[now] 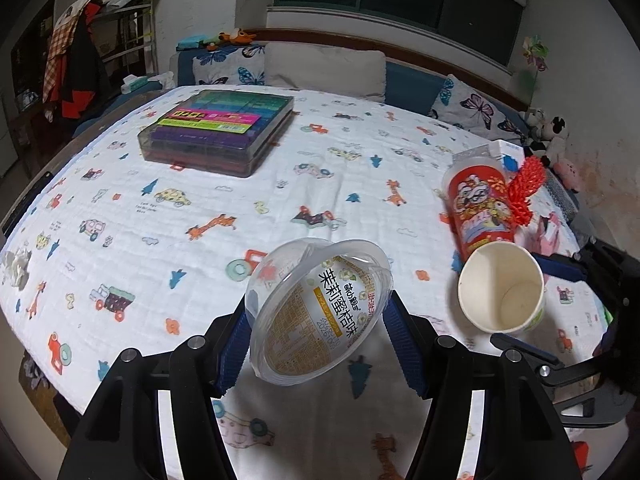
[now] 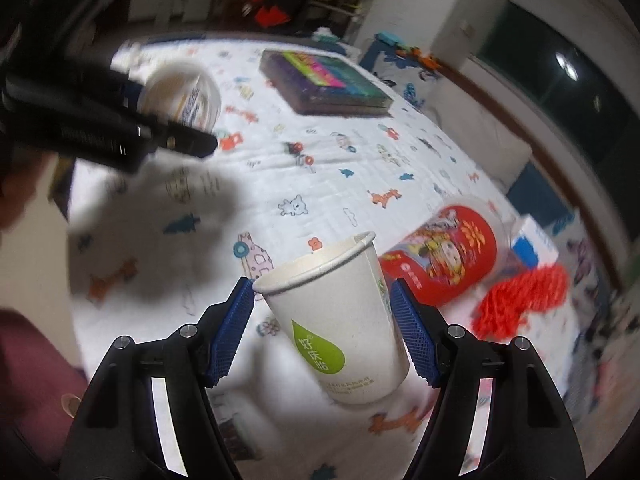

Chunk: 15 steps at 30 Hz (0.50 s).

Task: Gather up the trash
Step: 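Lift both held cups and carry them toward the green basket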

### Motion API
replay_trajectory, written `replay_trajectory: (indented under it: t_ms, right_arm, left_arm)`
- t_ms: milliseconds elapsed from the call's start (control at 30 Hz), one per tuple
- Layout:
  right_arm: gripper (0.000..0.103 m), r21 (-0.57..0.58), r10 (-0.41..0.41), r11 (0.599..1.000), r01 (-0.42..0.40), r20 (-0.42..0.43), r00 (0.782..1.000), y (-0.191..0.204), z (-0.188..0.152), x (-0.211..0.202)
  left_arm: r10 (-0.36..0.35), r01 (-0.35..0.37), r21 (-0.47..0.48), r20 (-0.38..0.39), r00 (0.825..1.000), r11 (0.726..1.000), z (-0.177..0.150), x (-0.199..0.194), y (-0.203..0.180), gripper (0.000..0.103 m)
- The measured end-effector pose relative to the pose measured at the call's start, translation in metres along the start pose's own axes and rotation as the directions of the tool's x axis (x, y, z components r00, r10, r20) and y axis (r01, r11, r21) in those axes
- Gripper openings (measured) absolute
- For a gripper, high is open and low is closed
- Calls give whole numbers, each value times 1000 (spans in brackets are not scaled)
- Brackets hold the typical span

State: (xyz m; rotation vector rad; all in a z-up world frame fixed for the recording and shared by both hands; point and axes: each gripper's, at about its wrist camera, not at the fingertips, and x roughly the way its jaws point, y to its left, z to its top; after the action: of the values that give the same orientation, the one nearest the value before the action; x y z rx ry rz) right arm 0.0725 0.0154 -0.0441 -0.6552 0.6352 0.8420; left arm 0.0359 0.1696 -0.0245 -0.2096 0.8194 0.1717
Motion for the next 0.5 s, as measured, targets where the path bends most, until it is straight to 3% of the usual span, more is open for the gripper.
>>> replay_trajectory:
  t_ms: [200,500]
  right_arm:
    - [70,243,46,968,-56,47,998,-26,-18,-27]
    - [70,511,5,857,-65,118,993,-63,-64,-79]
  left_arm:
    - [-43,43,37,8,999,998,6,-3,-22,62]
    - [-141,138,122,16,990,983,15,-7,-75,62]
